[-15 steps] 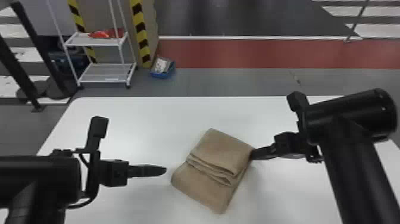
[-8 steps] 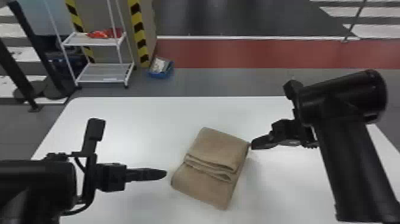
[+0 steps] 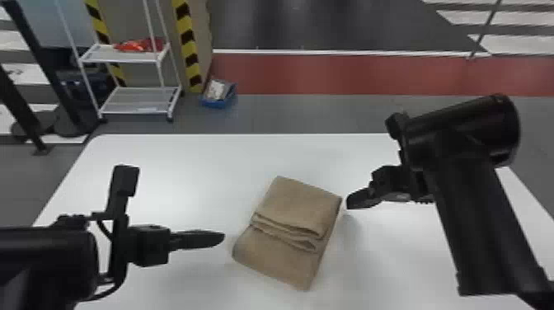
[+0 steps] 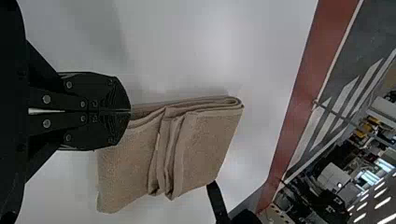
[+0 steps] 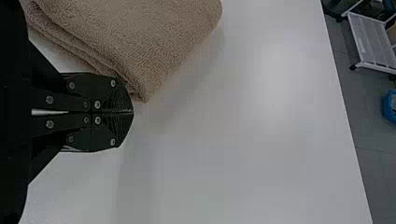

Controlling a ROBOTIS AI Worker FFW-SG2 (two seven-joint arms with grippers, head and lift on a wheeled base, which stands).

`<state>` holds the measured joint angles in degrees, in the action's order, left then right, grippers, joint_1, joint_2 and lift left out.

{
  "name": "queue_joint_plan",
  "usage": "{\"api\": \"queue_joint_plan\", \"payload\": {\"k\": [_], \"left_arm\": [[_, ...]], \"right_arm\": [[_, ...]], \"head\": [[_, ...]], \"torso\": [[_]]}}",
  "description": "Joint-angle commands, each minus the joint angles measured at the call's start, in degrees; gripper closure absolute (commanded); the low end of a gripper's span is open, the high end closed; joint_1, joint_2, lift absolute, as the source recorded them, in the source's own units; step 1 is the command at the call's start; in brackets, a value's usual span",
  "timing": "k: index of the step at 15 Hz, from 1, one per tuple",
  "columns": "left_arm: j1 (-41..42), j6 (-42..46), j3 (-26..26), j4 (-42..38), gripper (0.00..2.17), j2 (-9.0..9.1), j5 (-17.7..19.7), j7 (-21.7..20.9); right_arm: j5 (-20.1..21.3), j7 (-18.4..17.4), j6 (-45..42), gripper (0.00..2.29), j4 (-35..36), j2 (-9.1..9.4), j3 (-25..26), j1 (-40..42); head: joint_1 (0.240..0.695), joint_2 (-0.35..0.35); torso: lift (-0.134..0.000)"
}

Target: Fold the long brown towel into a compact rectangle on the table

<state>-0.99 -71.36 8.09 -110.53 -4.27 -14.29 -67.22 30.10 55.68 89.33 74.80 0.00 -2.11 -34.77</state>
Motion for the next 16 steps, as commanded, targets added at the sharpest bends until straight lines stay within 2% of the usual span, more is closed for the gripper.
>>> {"api": "queue_joint_plan", "payload": {"k": [1, 4, 6, 13, 16], "left_arm": [[0.11, 1.08, -0.53, 0.41, 2.14, 0.32, 0.23, 0.25], [0.72, 7.41, -2.11, 2.78, 2.14, 0.32, -0.56, 3.59], [1.34, 8.47, -2.47, 3.57, 2.14, 0.32, -0.56, 4.38], [4.85, 8.64, -3.78, 0.32, 2.15, 0.32, -0.12, 2.45], [5.38, 8.47, -4.57, -0.3, 2.14, 1.02, -0.12, 2.45]], "right_arm": [[-0.13, -0.4, -0.07, 2.2, -0.01, 0.05, 0.0, -0.03], [-0.4, -0.49, -0.07, 2.2, 0.08, 0.05, 0.0, 0.05], [-0.4, -0.75, -0.07, 2.2, 0.08, 0.05, 0.0, -0.03], [-2.24, -4.71, -6.93, 2.19, -2.73, 0.05, 0.08, -0.39], [-3.03, -5.5, -7.81, 2.19, -3.52, 0.05, 0.17, -0.65]], "head": [[0.695, -0.004], [0.695, -0.011], [0.695, -0.01], [0.695, -0.034], [0.695, -0.043]], "torso": [[-0.125], [-0.125], [-0.125], [-0.125], [-0.125]]}}
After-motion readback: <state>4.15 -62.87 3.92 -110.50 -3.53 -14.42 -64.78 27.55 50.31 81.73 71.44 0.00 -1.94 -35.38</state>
